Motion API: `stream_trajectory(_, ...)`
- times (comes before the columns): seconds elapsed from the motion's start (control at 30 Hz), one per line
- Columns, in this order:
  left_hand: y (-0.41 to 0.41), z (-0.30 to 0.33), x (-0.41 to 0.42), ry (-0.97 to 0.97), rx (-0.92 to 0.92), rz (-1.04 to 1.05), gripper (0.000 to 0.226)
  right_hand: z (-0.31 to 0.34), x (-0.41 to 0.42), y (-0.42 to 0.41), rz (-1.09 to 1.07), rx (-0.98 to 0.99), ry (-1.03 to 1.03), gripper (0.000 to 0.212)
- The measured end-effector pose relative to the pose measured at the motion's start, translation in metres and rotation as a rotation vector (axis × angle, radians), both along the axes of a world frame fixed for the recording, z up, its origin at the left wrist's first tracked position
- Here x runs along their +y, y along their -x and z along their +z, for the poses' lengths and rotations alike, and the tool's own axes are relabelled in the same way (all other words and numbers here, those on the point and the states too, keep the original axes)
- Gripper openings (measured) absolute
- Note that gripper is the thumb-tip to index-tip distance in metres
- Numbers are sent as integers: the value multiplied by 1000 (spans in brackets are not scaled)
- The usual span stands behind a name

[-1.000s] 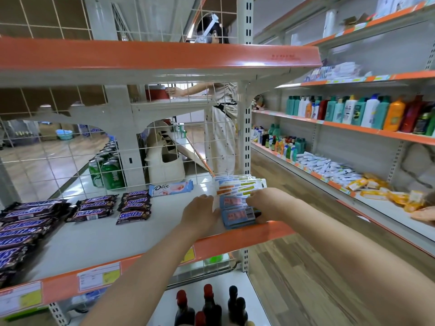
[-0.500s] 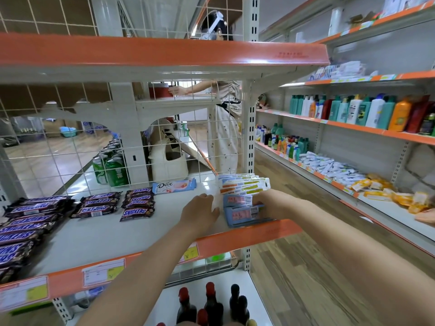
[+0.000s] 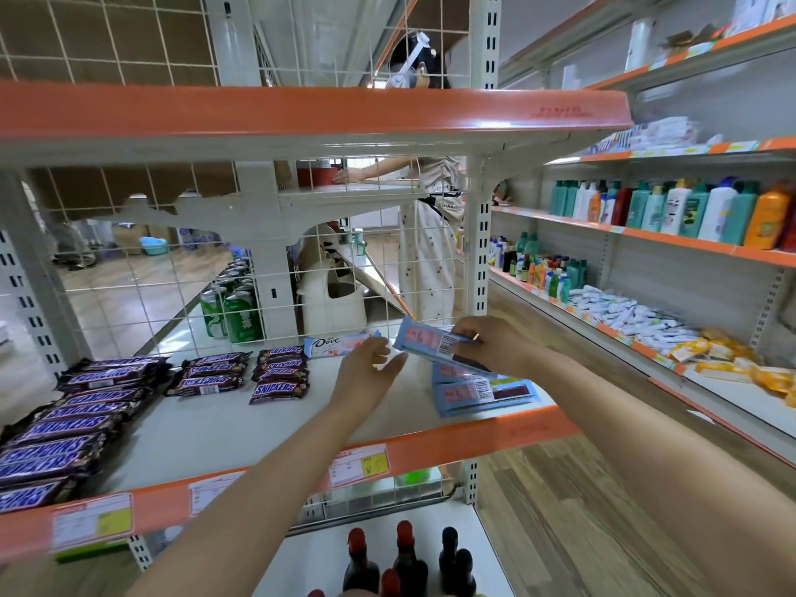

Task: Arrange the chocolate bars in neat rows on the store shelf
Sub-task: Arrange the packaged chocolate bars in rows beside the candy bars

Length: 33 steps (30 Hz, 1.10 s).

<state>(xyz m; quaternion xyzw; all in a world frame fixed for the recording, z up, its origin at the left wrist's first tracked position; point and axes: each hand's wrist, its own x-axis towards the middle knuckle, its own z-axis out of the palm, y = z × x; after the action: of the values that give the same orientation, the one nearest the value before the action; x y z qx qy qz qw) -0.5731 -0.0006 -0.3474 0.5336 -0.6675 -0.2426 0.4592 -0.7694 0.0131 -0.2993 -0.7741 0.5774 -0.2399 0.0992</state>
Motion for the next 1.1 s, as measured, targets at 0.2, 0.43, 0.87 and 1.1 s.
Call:
stream_trajectory(0.2,-35,7,-2,-229,347,-17,30,4,-9,-40,103,75,-11,16)
stream_trajectory(0.43,-69,4,4,-319,533,-162,12,7,-10,-78,209,162,-24,14)
stream_trajectory(0.87,-94,-3,4,-311,849,-160,8,-1,-23,-65,16,-534,-223,21)
stream_trajectory(1.1,-90,-5,7,-347,856,-182,6,-12,-19,-62,56,-586,-293,22)
